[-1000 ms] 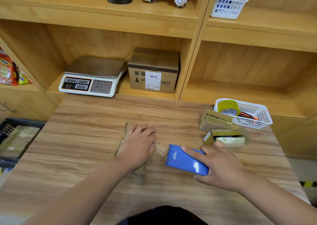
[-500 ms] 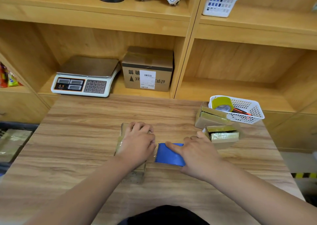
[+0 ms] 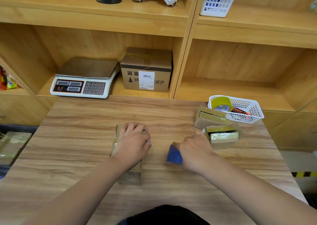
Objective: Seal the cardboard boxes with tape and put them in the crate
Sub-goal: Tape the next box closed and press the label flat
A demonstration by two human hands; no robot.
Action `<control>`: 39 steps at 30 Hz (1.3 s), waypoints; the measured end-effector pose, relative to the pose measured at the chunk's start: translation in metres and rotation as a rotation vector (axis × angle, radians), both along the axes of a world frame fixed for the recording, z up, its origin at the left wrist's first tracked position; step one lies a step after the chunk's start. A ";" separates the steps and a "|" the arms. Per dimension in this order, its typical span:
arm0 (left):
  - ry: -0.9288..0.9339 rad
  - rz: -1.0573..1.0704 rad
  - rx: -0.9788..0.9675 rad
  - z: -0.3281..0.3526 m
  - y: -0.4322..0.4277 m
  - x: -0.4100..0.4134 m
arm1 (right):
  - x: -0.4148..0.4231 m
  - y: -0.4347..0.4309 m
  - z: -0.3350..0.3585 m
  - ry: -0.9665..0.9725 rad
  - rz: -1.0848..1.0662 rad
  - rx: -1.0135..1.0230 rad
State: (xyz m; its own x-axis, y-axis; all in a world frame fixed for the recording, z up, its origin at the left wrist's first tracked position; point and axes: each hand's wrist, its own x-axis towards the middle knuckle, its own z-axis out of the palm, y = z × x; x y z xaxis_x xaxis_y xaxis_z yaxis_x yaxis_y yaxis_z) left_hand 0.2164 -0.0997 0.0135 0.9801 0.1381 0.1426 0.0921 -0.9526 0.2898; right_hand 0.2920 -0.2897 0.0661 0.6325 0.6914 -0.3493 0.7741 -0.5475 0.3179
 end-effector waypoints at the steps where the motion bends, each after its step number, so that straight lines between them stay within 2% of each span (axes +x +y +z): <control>1: -0.002 0.007 -0.021 0.000 0.002 0.000 | 0.006 -0.006 -0.010 0.016 -0.037 0.014; 5: 0.001 -0.011 -0.056 0.001 0.002 0.000 | 0.019 -0.022 -0.058 0.009 -0.170 0.102; 9: 0.036 -0.022 -0.129 0.005 0.005 0.001 | 0.019 -0.025 -0.097 0.051 -0.204 0.123; 13: 0.057 -0.039 -0.155 0.010 0.006 -0.001 | 0.017 -0.027 -0.116 0.127 -0.234 0.065; 16: 0.068 -0.040 -0.158 0.012 0.006 -0.002 | 0.013 -0.028 -0.115 0.145 -0.266 0.100; 17: 0.074 -0.039 -0.159 0.012 0.006 -0.002 | 0.011 -0.025 -0.111 0.116 -0.255 0.189; 18: 0.077 -0.037 -0.162 0.012 0.006 -0.002 | 0.008 -0.021 -0.107 0.079 -0.243 0.362; 20: 0.075 -0.034 -0.159 0.012 0.006 -0.001 | -0.005 -0.005 -0.098 0.090 -0.278 0.830; 21: 0.074 -0.032 -0.155 0.012 0.006 -0.001 | -0.013 0.007 -0.090 0.162 -0.350 1.023; 23: 0.075 -0.032 -0.146 0.011 0.006 -0.001 | -0.026 0.030 -0.079 0.320 -0.510 1.155; 28: 0.073 -0.024 -0.125 0.007 0.006 0.000 | -0.038 0.058 -0.078 0.454 -0.717 1.197; 32: 0.058 -0.023 -0.125 0.004 0.007 0.001 | -0.042 0.063 -0.083 0.415 -0.750 1.242; 39: -0.036 0.115 -0.387 0.006 0.007 -0.002 | -0.049 0.074 -0.093 0.341 -0.706 1.131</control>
